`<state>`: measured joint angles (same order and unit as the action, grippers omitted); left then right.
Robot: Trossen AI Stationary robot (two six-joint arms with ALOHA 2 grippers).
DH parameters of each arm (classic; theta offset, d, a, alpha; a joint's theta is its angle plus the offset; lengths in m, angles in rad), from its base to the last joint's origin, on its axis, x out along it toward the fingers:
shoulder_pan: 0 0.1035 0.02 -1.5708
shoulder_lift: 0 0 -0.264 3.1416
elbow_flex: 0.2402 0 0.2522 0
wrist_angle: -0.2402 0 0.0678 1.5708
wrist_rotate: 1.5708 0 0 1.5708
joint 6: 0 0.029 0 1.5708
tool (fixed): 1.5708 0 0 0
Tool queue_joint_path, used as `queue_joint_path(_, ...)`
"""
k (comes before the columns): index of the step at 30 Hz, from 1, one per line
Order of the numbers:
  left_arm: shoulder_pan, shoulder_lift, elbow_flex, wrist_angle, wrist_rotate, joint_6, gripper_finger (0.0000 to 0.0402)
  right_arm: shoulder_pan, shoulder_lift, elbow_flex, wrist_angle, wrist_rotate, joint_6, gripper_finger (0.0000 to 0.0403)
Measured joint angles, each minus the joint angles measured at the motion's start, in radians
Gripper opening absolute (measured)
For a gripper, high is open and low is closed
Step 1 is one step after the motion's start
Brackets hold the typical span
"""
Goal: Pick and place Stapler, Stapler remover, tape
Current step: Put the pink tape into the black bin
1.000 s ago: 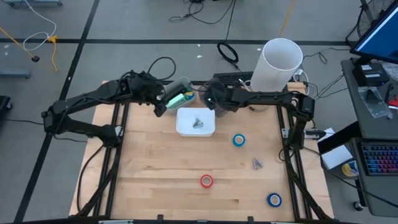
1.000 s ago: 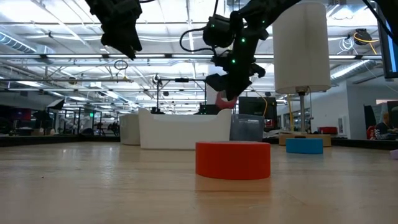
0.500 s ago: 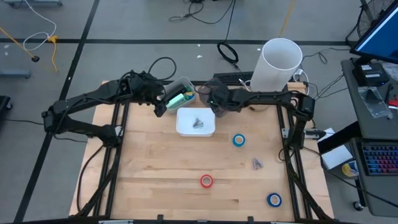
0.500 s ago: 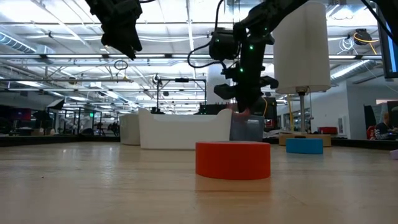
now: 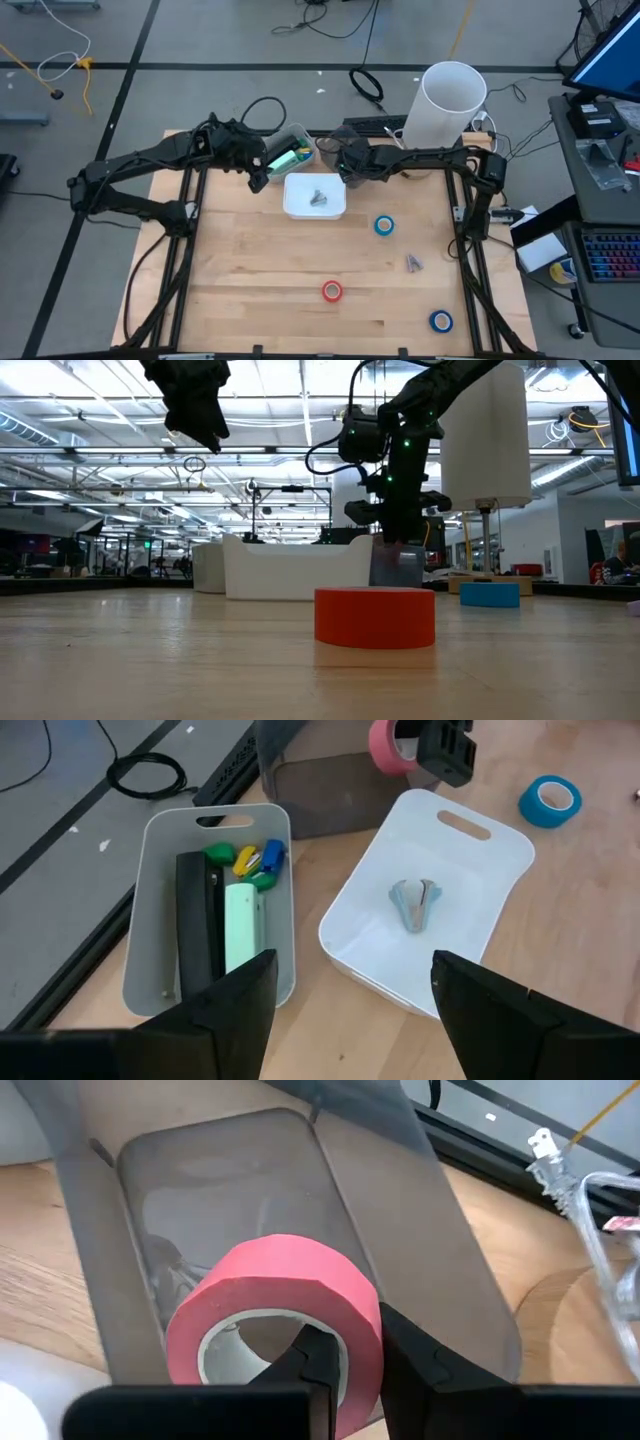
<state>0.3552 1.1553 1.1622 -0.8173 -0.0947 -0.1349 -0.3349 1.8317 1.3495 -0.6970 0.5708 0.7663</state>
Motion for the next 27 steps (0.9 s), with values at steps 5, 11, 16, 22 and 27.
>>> queue_joint_path(5,-0.018,0.000,0.000,-0.001,0.000,0.000,0.0262,-0.002,0.000,0.000,-0.002,-0.049,0.014,0.0069)
queue_joint_path(11,-0.031,0.000,0.000,-0.001,-0.001,0.000,0.0262,-0.002,0.000,0.000,-0.002,-0.055,0.010,0.0102)
queue_joint_path(16,-0.031,0.000,0.000,-0.002,0.000,0.000,0.0262,-0.002,0.000,0.000,-0.002,-0.096,0.007,0.0091)
queue_joint_path(22,-0.031,0.000,0.000,-0.002,0.000,0.000,0.0262,-0.002,0.000,0.000,-0.002,-0.128,0.005,0.0089)
queue_joint_path(27,-0.031,0.000,0.000,-0.002,0.000,-0.001,0.0262,-0.002,0.000,0.000,-0.002,-0.129,0.006,0.0102)
